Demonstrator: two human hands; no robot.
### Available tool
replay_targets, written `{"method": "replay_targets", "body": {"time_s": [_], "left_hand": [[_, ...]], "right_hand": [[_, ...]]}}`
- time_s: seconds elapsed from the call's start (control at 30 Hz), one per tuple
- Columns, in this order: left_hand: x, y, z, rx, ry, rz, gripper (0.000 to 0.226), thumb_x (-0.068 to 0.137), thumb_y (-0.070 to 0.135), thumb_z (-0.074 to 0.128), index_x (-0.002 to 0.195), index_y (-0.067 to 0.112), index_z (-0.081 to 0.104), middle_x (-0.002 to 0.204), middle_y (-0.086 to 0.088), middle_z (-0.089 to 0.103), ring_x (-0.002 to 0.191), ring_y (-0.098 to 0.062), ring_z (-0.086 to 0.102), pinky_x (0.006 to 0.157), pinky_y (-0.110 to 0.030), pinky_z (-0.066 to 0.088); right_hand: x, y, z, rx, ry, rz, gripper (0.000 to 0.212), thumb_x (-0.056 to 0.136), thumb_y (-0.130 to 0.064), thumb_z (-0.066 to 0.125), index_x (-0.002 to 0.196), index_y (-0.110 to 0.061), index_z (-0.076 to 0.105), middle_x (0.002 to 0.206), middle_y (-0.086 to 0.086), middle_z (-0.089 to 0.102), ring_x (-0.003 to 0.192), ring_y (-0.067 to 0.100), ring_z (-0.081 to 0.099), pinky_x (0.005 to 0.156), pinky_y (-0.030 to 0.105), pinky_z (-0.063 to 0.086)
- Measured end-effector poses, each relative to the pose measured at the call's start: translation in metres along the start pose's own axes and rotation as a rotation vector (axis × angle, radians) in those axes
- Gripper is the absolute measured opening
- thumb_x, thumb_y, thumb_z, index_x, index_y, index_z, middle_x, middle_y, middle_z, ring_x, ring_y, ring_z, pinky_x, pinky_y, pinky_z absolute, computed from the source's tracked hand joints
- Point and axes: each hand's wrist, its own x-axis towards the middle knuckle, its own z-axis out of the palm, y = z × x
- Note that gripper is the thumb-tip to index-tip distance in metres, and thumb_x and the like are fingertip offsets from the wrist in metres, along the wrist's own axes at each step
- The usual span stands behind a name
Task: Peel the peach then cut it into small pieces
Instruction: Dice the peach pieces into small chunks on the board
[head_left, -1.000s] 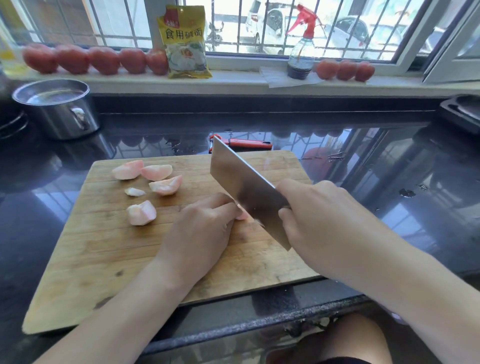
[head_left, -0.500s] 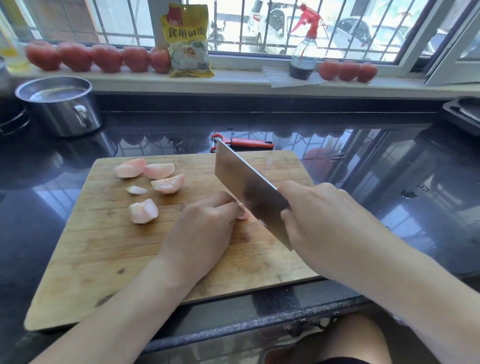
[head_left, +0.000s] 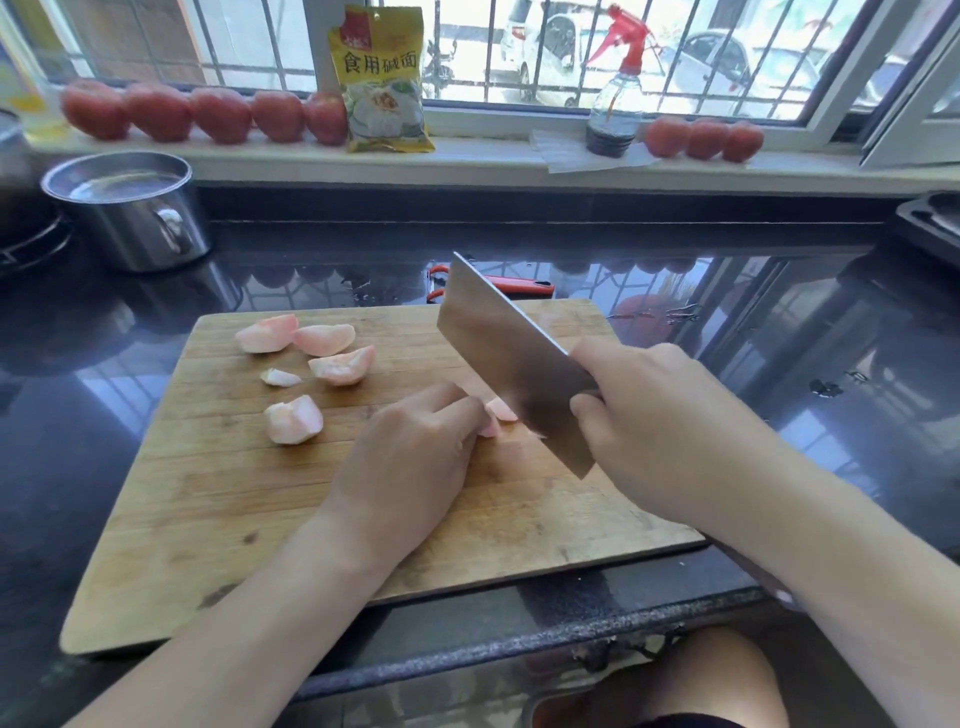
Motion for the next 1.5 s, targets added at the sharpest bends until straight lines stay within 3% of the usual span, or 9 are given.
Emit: {"method": "replay_targets", "body": {"time_s": [0.17, 0.3, 0.6, 0.87, 1.0, 1.1, 1.17, 1.27, 1.5], "left_hand": [[0.000, 0.003, 0.000, 0.011, 0.018, -0.005, 0.015, 0.089, -0.002, 0.072, 0.087, 0.013, 0.074, 0.090, -0.002, 0.070, 0.074, -0.029, 0.067, 0.059, -0.044, 0.056], [0.000, 0.006, -0.001, 0.010, 0.032, 0.001, 0.017, 0.088, -0.004, 0.073, 0.088, 0.014, 0.074, 0.091, -0.002, 0.071, 0.075, -0.031, 0.068, 0.058, -0.043, 0.056], [0.000, 0.005, 0.000, 0.015, 0.027, -0.001, 0.016, 0.087, -0.003, 0.074, 0.085, 0.013, 0.074, 0.088, 0.000, 0.070, 0.074, -0.027, 0.067, 0.060, -0.040, 0.056], [0.000, 0.002, 0.000, 0.014, 0.022, 0.010, 0.017, 0.089, -0.004, 0.071, 0.085, 0.013, 0.074, 0.086, 0.000, 0.071, 0.074, -0.026, 0.068, 0.060, -0.042, 0.056], [0.000, 0.000, 0.002, 0.030, 0.018, 0.010, 0.020, 0.086, -0.004, 0.073, 0.083, 0.015, 0.074, 0.085, 0.002, 0.070, 0.073, -0.025, 0.067, 0.059, -0.039, 0.053], [0.000, 0.000, 0.001, 0.057, 0.012, 0.018, 0.016, 0.090, 0.003, 0.070, 0.085, 0.017, 0.074, 0.084, 0.002, 0.070, 0.075, -0.024, 0.065, 0.061, -0.040, 0.052], [-0.001, 0.001, -0.001, 0.031, 0.022, -0.032, 0.009, 0.092, 0.011, 0.071, 0.086, 0.018, 0.072, 0.083, 0.004, 0.069, 0.077, -0.021, 0.063, 0.065, -0.041, 0.053], [0.000, 0.005, -0.004, -0.017, 0.057, -0.159, 0.012, 0.088, 0.019, 0.079, 0.087, 0.022, 0.067, 0.078, 0.013, 0.062, 0.072, -0.011, 0.055, 0.065, -0.035, 0.051], [-0.002, 0.009, -0.011, -0.102, 0.043, -0.380, 0.009, 0.090, 0.022, 0.065, 0.082, 0.026, 0.061, 0.074, 0.011, 0.062, 0.074, -0.013, 0.060, 0.065, -0.039, 0.051]], "right_hand": [[-0.015, -0.003, 0.002, -0.051, 0.000, -0.015, 0.027, 0.100, -0.026, 0.043, 0.083, -0.037, 0.025, 0.077, -0.007, 0.041, 0.066, 0.007, 0.038, 0.050, 0.030, 0.030], [-0.016, -0.006, 0.004, -0.036, -0.005, -0.004, 0.018, 0.100, -0.024, 0.043, 0.088, -0.032, 0.033, 0.080, -0.004, 0.044, 0.069, 0.017, 0.041, 0.056, 0.036, 0.036], [-0.015, -0.005, 0.002, -0.068, -0.006, 0.000, 0.022, 0.099, -0.023, 0.045, 0.087, -0.034, 0.031, 0.077, -0.007, 0.042, 0.067, 0.005, 0.037, 0.050, 0.030, 0.031], [-0.010, -0.011, 0.006, -0.063, -0.063, -0.020, 0.010, 0.098, -0.025, 0.047, 0.097, -0.029, 0.039, 0.081, -0.002, 0.046, 0.072, 0.023, 0.048, 0.059, 0.036, 0.043], [0.007, -0.021, 0.017, -0.037, -0.093, -0.043, 0.007, 0.100, -0.023, 0.048, 0.100, -0.028, 0.043, 0.077, -0.007, 0.040, 0.068, 0.016, 0.043, 0.050, 0.029, 0.029], [0.017, -0.017, 0.016, -0.001, -0.096, -0.021, 0.005, 0.099, -0.024, 0.047, 0.103, -0.023, 0.051, 0.088, 0.000, 0.054, 0.077, 0.021, 0.053, 0.059, 0.034, 0.044], [0.015, -0.009, 0.013, -0.002, -0.053, -0.015, 0.005, 0.097, -0.023, 0.047, 0.096, -0.024, 0.051, 0.090, 0.002, 0.055, 0.080, 0.026, 0.055, 0.064, 0.037, 0.047], [0.004, -0.001, 0.005, 0.042, 0.007, -0.001, 0.014, 0.097, -0.022, 0.046, 0.084, -0.024, 0.041, 0.080, 0.002, 0.050, 0.065, 0.023, 0.054, 0.053, 0.032, 0.037], [-0.010, -0.007, 0.001, -0.038, 0.005, -0.014, 0.010, 0.098, -0.027, 0.043, 0.088, -0.024, 0.042, 0.078, -0.005, 0.044, 0.067, 0.010, 0.042, 0.053, 0.033, 0.034]]}}
